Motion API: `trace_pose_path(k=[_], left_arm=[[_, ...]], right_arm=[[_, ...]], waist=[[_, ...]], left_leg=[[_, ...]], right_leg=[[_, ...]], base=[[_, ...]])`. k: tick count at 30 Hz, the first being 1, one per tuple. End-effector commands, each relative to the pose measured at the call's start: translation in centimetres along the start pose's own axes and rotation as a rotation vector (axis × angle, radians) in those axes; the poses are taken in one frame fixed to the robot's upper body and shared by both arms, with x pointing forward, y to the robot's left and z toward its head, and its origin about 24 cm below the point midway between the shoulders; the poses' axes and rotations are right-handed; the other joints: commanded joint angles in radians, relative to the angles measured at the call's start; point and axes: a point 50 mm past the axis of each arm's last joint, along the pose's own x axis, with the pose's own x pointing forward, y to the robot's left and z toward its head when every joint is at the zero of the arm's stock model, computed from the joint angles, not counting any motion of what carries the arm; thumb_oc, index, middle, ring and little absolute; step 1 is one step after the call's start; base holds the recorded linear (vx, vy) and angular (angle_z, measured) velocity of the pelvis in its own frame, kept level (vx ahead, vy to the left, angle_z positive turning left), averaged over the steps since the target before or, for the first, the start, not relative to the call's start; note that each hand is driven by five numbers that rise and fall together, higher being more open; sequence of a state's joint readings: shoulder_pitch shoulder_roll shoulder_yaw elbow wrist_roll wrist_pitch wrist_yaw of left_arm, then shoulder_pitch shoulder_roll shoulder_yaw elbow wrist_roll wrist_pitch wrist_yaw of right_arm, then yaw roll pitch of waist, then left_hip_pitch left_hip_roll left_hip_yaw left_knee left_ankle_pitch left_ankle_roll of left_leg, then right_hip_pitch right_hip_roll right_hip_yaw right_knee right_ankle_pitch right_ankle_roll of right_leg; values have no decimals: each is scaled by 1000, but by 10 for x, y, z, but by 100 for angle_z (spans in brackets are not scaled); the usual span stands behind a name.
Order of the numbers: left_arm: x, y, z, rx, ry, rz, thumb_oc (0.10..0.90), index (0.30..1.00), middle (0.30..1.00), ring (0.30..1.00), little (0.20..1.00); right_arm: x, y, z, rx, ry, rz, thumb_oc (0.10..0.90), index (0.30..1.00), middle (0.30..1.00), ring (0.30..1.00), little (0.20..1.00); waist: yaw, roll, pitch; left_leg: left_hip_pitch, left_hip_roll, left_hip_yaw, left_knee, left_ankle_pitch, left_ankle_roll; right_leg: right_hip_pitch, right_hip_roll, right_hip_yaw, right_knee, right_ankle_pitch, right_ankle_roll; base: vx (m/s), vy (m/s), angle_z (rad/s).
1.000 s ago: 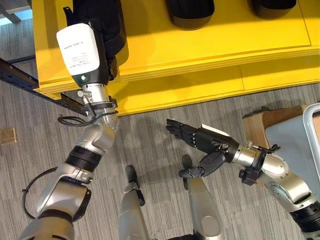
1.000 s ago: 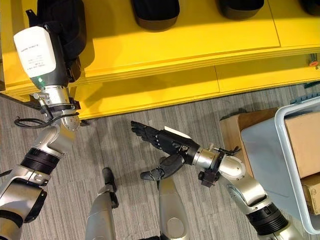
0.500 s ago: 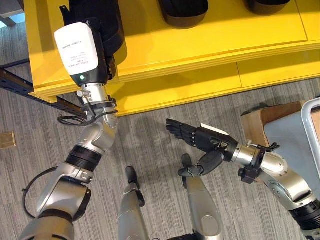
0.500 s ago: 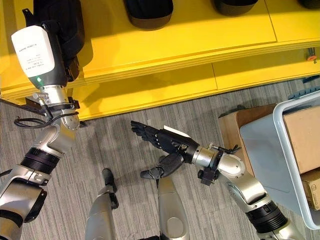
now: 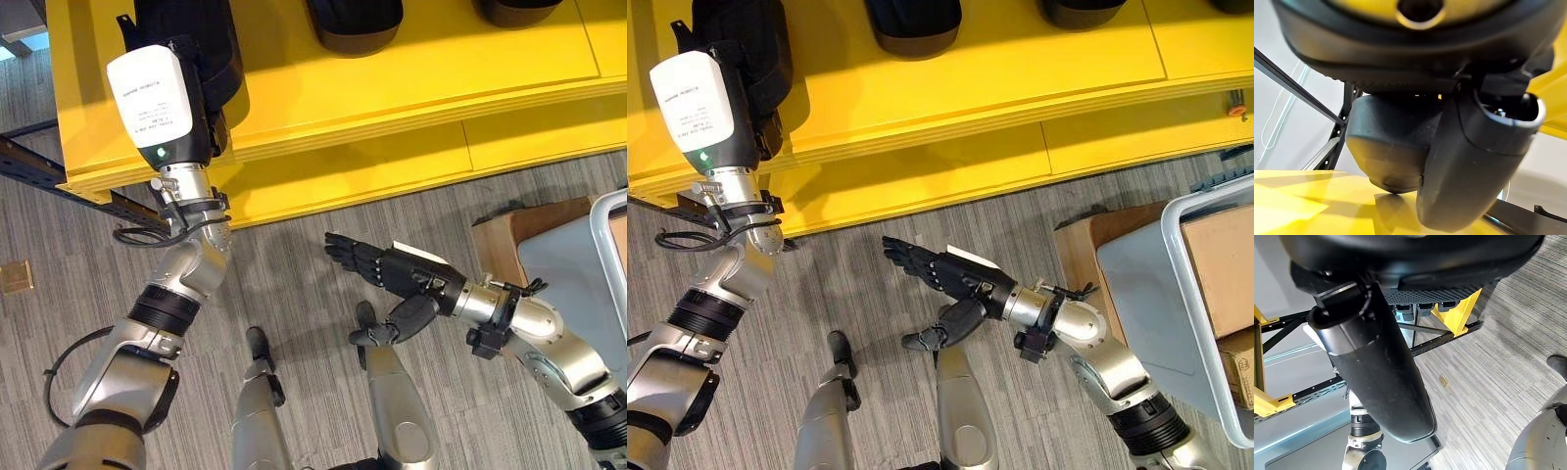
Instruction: Move parts from the plastic box to the shelf.
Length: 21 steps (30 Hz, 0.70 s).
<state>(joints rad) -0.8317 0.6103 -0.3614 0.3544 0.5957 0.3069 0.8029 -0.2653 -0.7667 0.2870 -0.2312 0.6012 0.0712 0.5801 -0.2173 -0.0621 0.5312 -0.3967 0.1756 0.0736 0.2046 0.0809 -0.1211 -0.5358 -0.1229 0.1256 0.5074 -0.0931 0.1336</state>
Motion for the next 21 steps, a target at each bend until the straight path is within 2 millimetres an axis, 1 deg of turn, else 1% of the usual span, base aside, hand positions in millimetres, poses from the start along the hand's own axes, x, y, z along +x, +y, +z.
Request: trace_pose_path(k=[1,11,15,21], left_arm=[[39,36,11,15,-88,245,400,300,300,300,300],[40,38,10,7,-80,260,400,300,300,300,300],[42,39,10,9,-71,260,400,300,300,300,300],[40,39,9,10,-75,259,400,300,300,300,300]], right_arm=[[14,7,50,-100,-265,94,900,1000,1000,1000,1000],[18,8,54,-115,-275,106,900,1000,1000,1000,1000],[17,7,53,-118,-271,113,900,1000,1000,1000,1000],[17,8,52,-114,-269,106,900,1000,1000,1000,1000]], waist=[[-14,-19,-20],[-13,-17,-24],[-15,-15,-26],[-13,-14,-27]], left_leg=[[46,18,-7,79,-143,43],[54,21,-1,65,-139,40],[57,21,2,60,-138,40],[62,19,2,55,-137,40]], right_leg=[[55,35,-24,-67,-23,-86],[56,32,-27,-75,-22,-86],[55,32,-28,-74,-22,-86],[56,31,-30,-72,-24,-87]], base=[[0,0,0],[0,0,0],[0,0,0],[0,0,0]])
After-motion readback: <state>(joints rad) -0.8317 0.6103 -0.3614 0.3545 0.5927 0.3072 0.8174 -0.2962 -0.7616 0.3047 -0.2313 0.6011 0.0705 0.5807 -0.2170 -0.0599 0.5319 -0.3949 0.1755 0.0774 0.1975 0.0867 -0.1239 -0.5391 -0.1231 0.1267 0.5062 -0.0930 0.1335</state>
